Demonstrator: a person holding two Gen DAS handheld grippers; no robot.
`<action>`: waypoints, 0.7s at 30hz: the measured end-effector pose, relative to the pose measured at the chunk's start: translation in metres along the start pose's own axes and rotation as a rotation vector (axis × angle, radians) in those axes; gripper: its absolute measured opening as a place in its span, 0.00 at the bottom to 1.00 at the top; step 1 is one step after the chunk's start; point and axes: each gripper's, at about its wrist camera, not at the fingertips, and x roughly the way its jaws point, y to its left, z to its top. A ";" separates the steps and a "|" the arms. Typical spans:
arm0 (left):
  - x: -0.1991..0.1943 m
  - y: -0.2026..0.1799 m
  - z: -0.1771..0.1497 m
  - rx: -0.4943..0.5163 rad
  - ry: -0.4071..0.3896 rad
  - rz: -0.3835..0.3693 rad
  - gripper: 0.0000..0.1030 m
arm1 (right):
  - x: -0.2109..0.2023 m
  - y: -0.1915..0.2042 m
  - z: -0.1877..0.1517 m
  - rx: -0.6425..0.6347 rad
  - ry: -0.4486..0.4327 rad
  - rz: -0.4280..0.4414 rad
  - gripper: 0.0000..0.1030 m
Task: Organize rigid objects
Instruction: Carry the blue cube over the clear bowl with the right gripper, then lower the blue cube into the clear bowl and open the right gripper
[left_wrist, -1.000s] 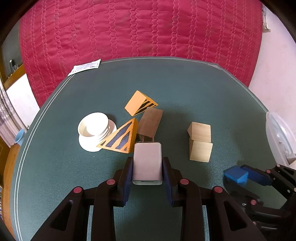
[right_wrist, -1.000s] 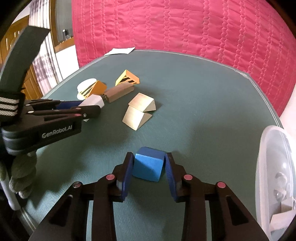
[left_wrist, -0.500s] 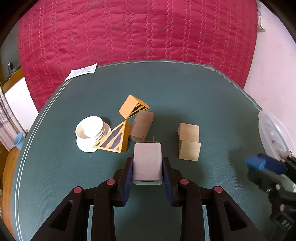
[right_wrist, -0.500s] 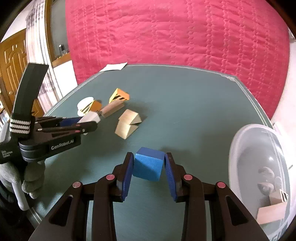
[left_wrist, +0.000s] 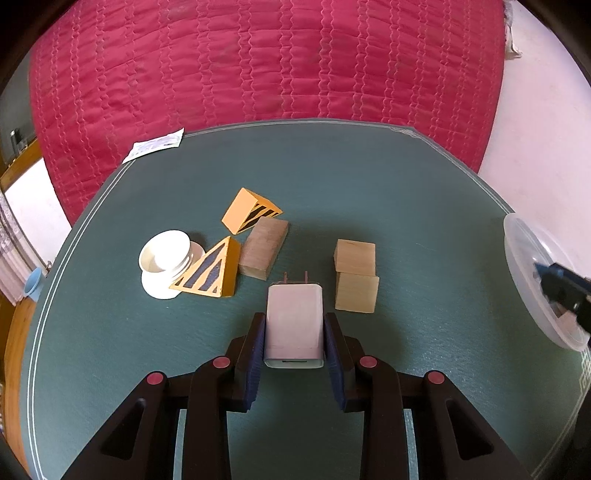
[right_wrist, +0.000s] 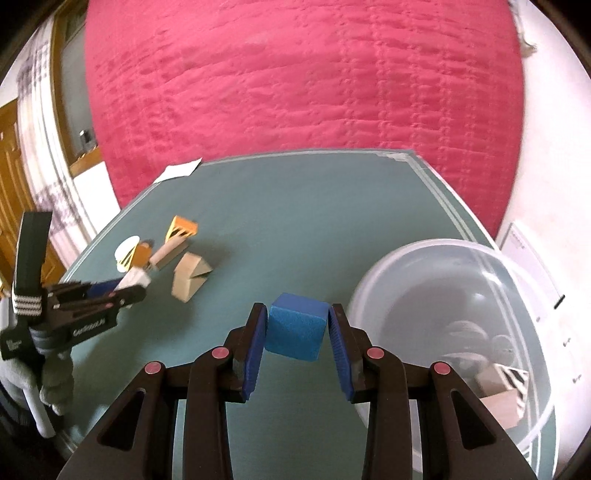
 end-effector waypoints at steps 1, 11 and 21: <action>-0.001 -0.001 0.000 0.001 -0.001 -0.001 0.31 | -0.003 -0.004 0.001 0.009 -0.007 -0.008 0.34; -0.005 -0.008 0.000 0.003 -0.004 -0.009 0.31 | -0.025 -0.053 0.008 0.126 -0.063 -0.092 0.34; -0.009 -0.021 -0.001 0.021 -0.010 -0.024 0.31 | -0.041 -0.111 0.009 0.266 -0.099 -0.170 0.34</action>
